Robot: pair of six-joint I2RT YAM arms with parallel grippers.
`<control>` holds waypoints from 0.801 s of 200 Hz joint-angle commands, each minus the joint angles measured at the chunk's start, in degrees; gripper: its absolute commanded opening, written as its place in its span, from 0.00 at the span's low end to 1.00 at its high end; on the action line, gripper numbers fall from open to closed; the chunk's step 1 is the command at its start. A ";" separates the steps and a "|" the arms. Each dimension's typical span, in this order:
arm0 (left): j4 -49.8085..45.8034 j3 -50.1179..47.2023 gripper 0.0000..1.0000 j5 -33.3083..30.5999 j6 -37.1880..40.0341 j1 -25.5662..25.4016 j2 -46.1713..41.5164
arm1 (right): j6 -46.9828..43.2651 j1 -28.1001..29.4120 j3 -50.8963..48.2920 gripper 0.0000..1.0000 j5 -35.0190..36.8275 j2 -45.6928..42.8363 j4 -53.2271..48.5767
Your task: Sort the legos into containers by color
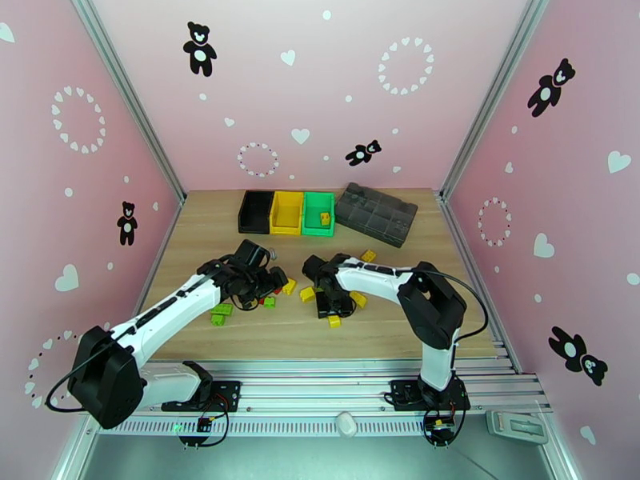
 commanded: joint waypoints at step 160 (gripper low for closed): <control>11.88 29.87 0.98 18.25 -1.64 7.76 26.66 | 0.43 -18.98 15.66 0.29 -16.79 0.30 10.86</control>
